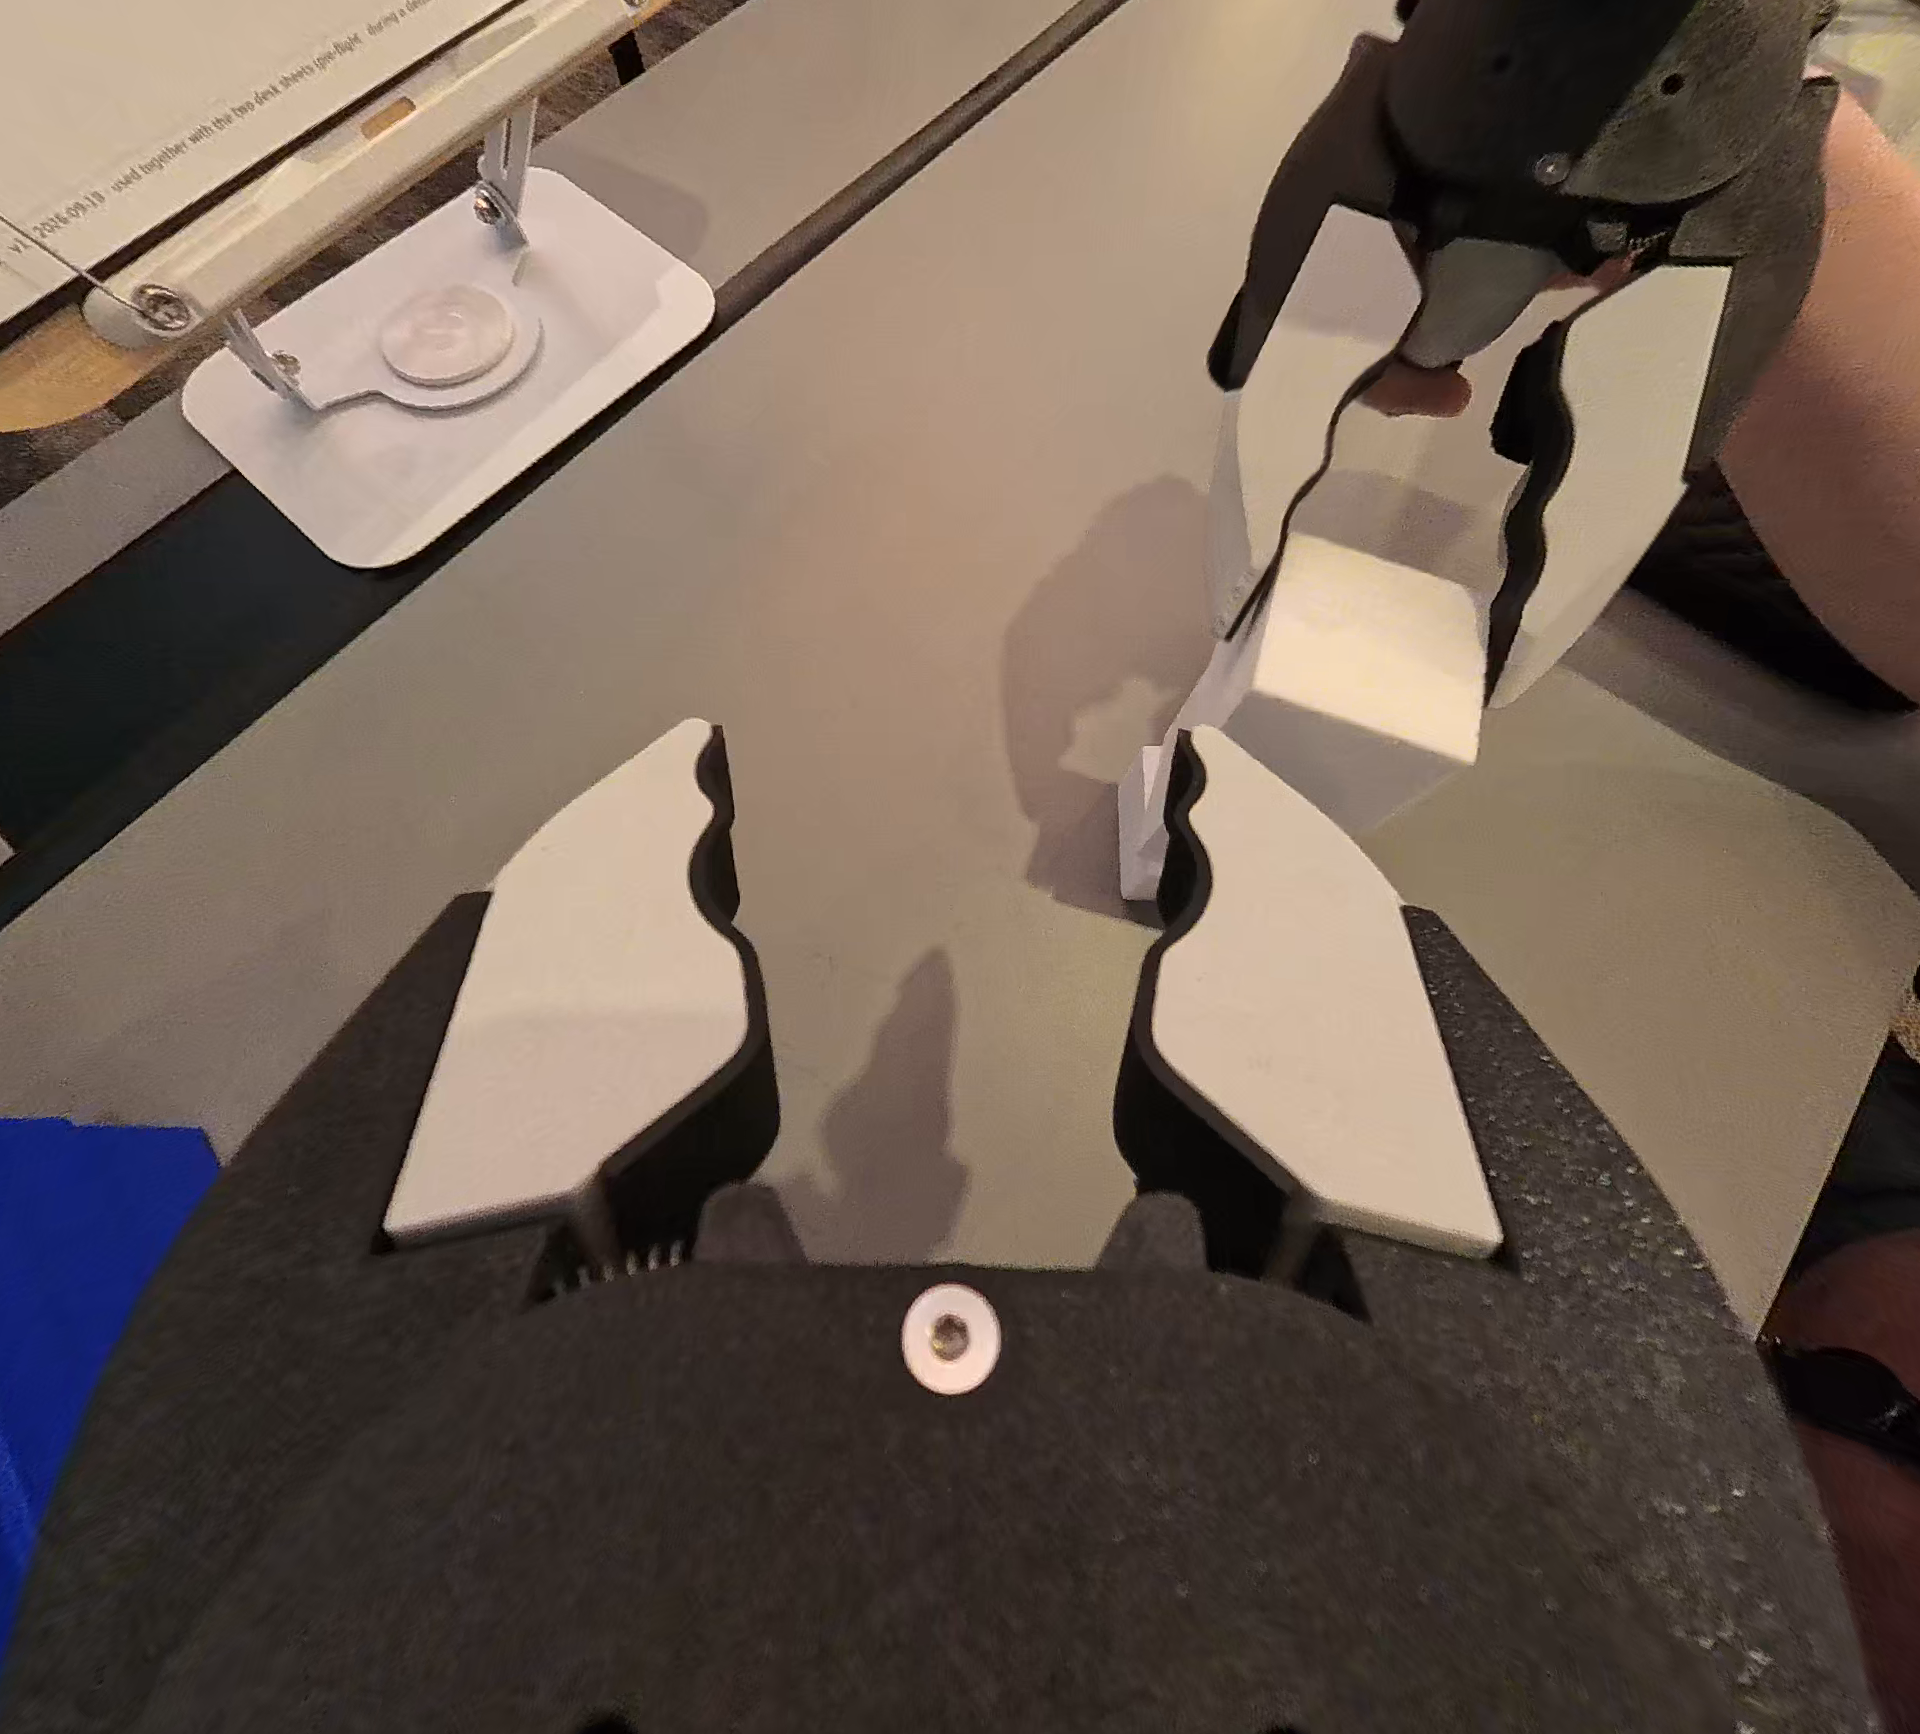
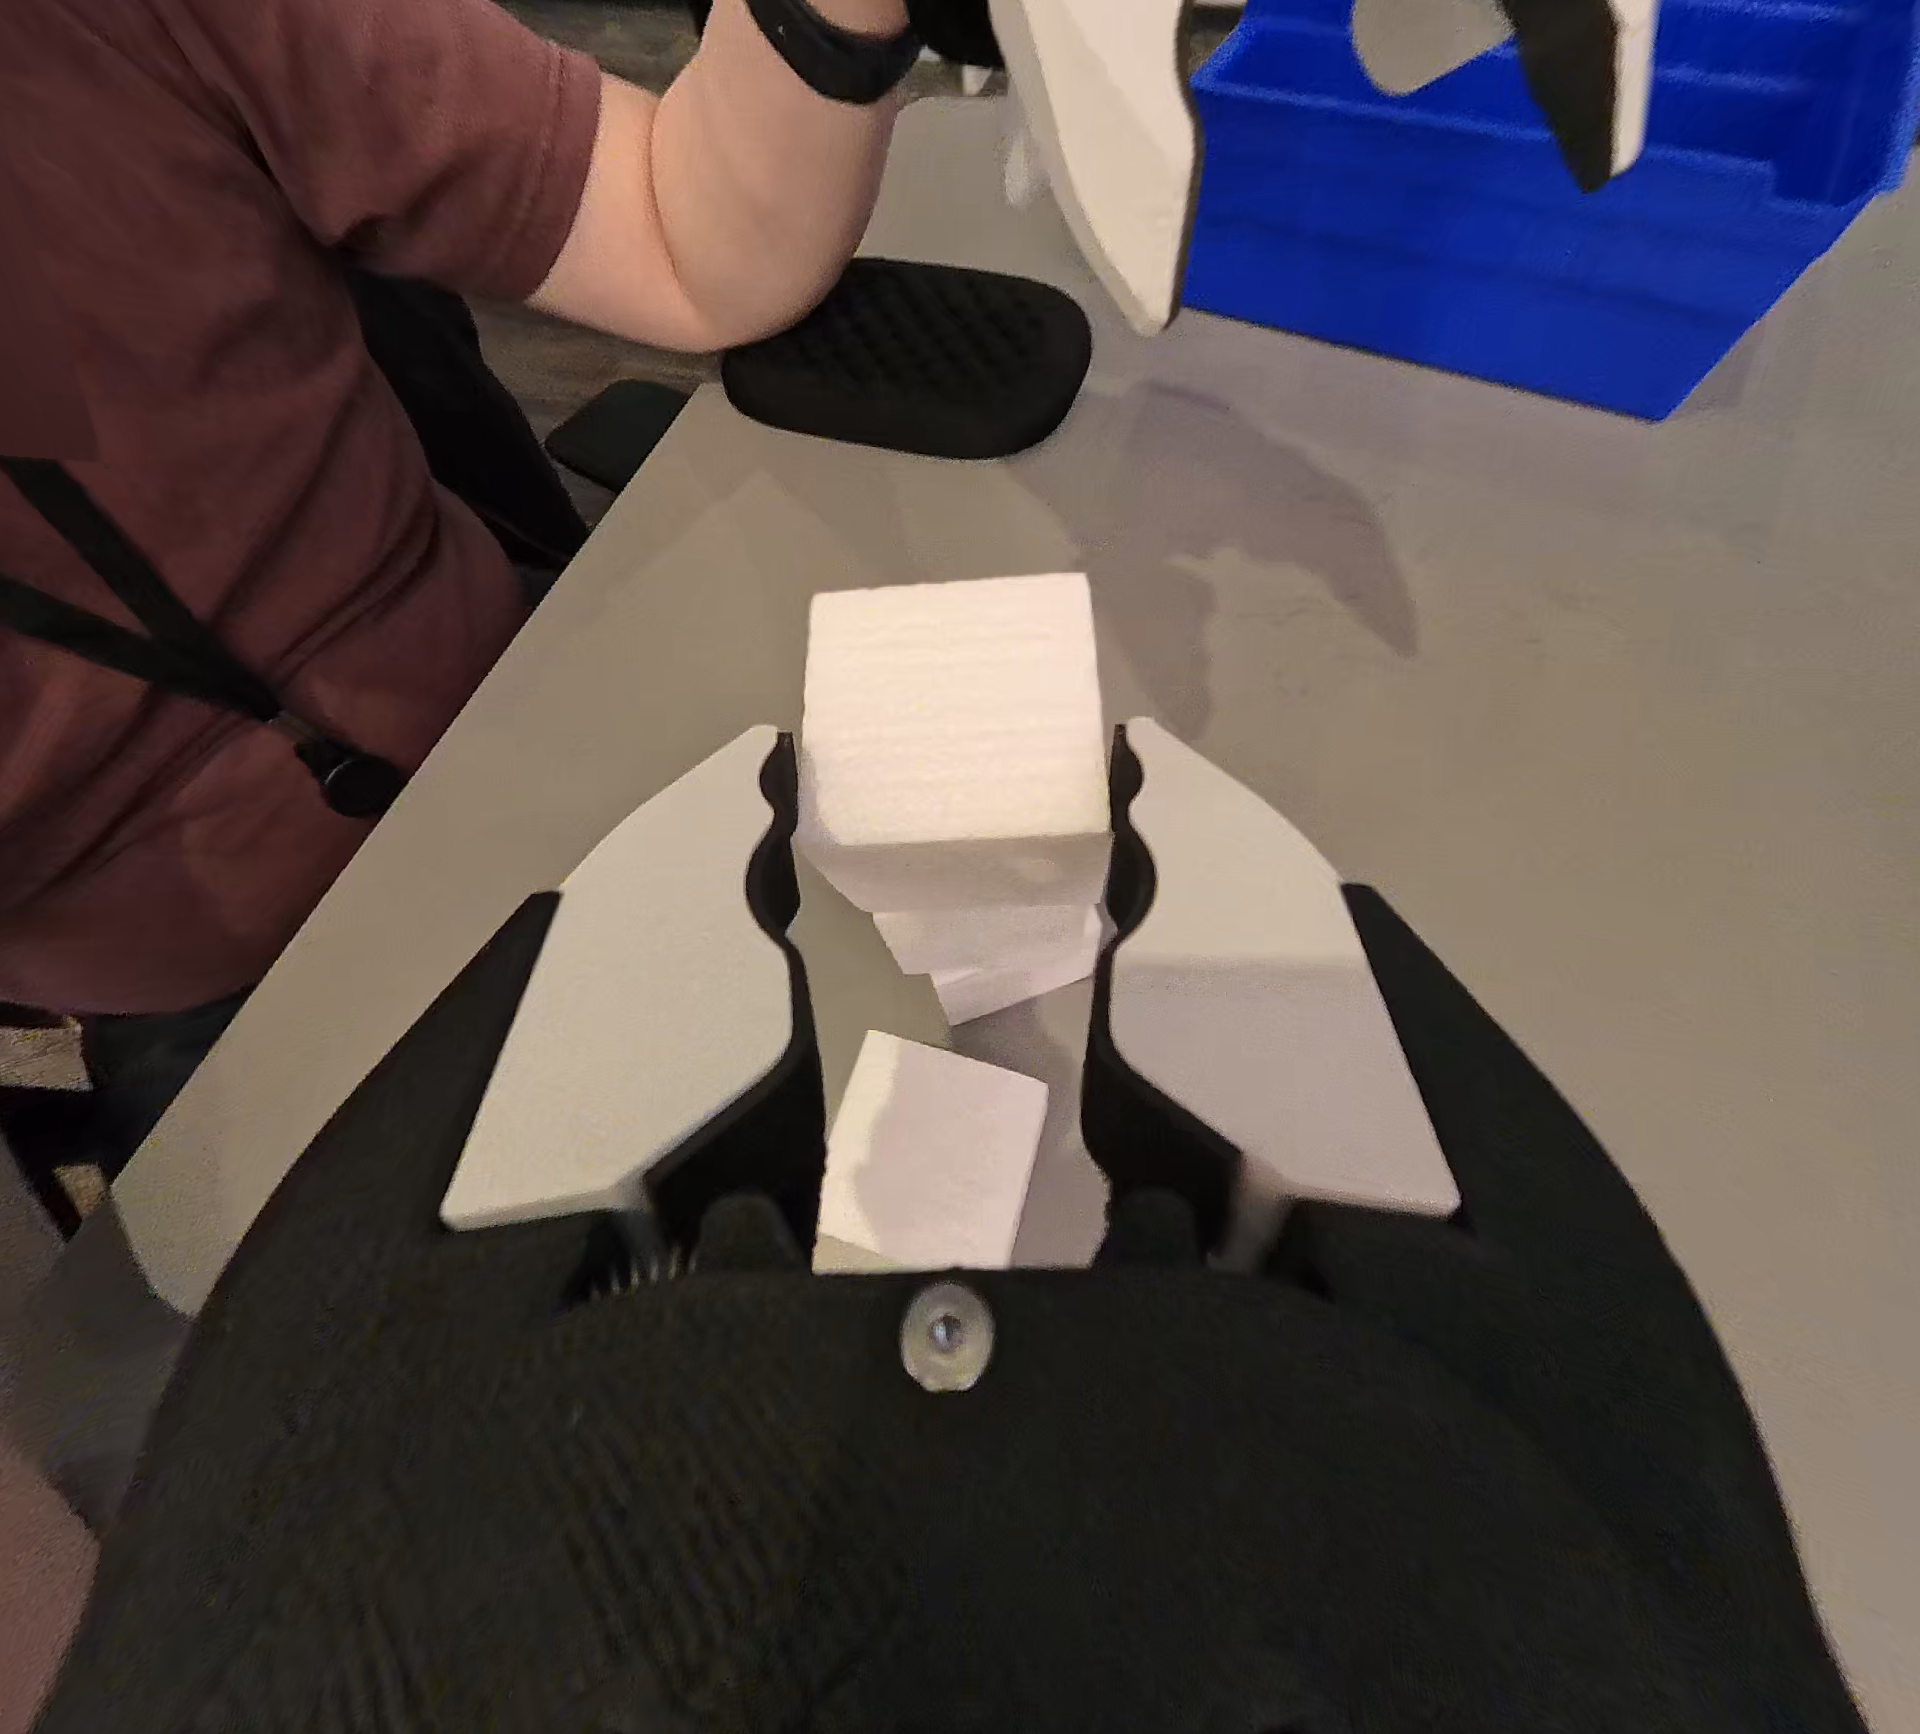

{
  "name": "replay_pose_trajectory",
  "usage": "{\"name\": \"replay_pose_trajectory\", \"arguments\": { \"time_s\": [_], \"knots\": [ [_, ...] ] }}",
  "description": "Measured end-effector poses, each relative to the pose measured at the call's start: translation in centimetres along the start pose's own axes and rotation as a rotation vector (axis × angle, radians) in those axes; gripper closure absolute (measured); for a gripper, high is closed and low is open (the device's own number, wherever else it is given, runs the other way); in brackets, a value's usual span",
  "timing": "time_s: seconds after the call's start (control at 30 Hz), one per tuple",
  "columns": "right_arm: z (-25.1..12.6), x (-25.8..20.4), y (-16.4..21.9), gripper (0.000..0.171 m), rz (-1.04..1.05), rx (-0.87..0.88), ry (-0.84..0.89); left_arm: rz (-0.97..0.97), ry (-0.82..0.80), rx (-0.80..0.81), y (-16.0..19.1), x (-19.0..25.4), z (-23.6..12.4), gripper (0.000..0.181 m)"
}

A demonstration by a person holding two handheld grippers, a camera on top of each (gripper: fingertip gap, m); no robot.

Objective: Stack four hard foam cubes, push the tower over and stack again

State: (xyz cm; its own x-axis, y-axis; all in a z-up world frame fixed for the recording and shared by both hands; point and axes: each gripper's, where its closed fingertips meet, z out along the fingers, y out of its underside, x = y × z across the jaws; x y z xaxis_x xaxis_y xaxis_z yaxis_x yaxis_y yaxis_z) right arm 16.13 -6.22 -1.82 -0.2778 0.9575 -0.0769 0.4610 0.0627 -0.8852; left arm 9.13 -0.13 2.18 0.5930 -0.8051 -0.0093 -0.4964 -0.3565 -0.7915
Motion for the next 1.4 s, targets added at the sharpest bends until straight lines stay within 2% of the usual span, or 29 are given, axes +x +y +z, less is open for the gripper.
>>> {"name": "replay_pose_trajectory", "arguments": {
  "time_s": [0.27, 0.43, 0.53, 0.67, 0.77, 0.83, 1.0, 1.17, 1.3, 1.4],
  "knots": [
    [0.6, 0.0, 0.3, 0.112, 0.016, -0.015, -0.021, 0.036, 0.000, -0.054, 0.7, 0.7, 1.2, 0.105],
    [-0.3, 0.1, 1.1, 0.094, 0.030, 0.001, 0.039, 0.041, 0.010, -0.072, 1.0, 1.1, 1.6, 0.104],
    [-1.9, 0.0, 3.5, 0.092, 0.086, 0.004, 0.100, 0.034, 0.010, -0.062, 0.9, 1.0, 1.4, 0.104],
    [-1.9, -0.2, 9.4, 0.089, 0.189, -0.111, 0.168, 0.029, 0.010, -0.059, 0.7, 0.8, 1.5, 0.104],
    [-0.8, -1.0, 11.9, 0.096, 0.204, -0.164, 0.165, 0.031, 0.012, -0.072, 1.0, 0.9, 1.9, 0.104],
    [-0.7, -1.3, 12.5, 0.115, 0.194, -0.182, 0.164, 0.034, 0.016, -0.085, 1.2, 1.0, 2.1, 0.104],
    [-3.9, -1.0, 9.8, 0.116, 0.152, -0.138, 0.237, 0.031, 0.014, -0.082, 1.2, 0.9, 1.9, 0.103],
    [-8.4, 0.6, 2.3, 0.116, 0.064, -0.032, 0.326, 0.011, -0.007, -0.064, 0.9, -0.1, 1.3, 0.104],
    [-6.7, -0.4, -3.1, 0.116, -0.024, -0.029, 0.193, 0.027, -0.046, -0.075, 1.1, -0.7, 1.4, 0.104],
    [-4.2, -1.5, -4.2, 0.116, -0.066, -0.103, 0.083, 0.036, -0.051, -0.091, 1.4, -0.8, 1.6, 0.104]
  ]
}}
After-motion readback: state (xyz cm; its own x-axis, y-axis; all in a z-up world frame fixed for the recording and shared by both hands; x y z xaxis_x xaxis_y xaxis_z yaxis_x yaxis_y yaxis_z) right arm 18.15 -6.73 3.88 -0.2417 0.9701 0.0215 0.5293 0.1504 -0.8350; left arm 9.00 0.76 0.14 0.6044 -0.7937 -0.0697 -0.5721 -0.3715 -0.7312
